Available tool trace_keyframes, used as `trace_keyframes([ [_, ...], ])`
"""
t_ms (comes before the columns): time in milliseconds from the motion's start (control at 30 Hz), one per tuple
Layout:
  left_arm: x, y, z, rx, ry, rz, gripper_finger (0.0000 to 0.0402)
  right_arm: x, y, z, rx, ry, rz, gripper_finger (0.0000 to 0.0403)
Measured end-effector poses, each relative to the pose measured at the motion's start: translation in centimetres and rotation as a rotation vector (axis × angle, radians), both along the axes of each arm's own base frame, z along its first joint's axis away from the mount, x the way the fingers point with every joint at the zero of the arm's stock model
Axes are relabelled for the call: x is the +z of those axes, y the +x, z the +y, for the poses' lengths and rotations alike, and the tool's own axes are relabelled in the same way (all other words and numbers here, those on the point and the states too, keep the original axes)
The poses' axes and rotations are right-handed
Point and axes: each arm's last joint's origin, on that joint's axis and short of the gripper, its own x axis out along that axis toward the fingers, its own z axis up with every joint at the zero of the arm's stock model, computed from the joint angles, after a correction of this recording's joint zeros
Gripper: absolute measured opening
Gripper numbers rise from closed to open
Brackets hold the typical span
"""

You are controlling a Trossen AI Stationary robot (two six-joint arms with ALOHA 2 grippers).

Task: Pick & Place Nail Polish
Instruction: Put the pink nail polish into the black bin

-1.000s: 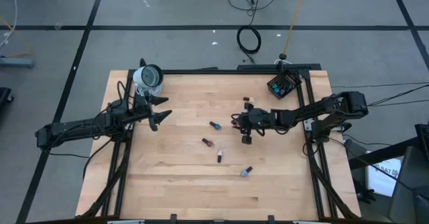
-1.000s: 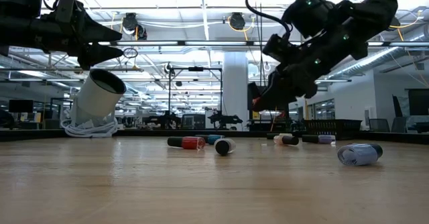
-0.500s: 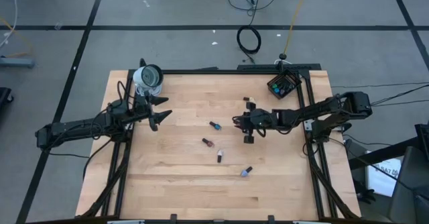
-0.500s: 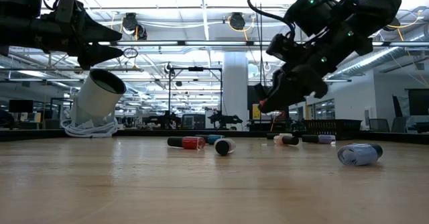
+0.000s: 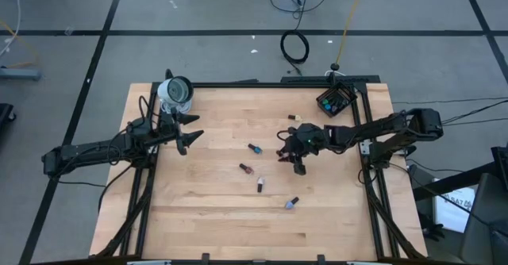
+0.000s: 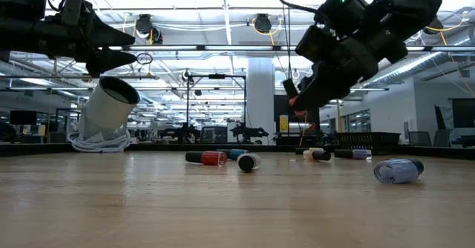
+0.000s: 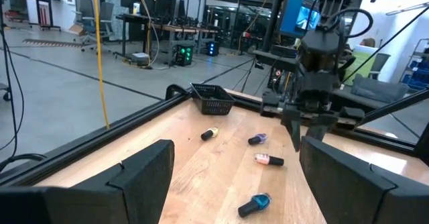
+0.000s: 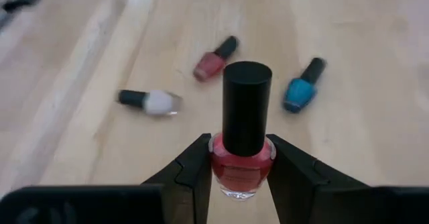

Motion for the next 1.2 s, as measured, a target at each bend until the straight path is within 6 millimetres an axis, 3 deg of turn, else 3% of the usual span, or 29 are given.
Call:
trace_keyframes([
  [267,0.0,0.0,0.0,0.000,0.000,0.000,0.0310,-0.6,-0.3,-0.7,-0.174,-0.296,0.076,0.0107],
  [567,0.0,0.0,0.0,0.000,0.000,0.000,0.0310,3.7,-1.3,-0.8,-0.209,-0.400,-0.110,0.0107],
  [833,0.0,0.0,0.0,0.000,0.000,0.000,0.0310,7.2,-3.3,-1.4,-0.038,-0.145,-0.294,0.0107],
  [1200,0.0,0.0,0.0,0.000,0.000,0.000,0.0310,10.9,-4.5,-2.3,0.384,0.230,-0.566,0.0107],
])
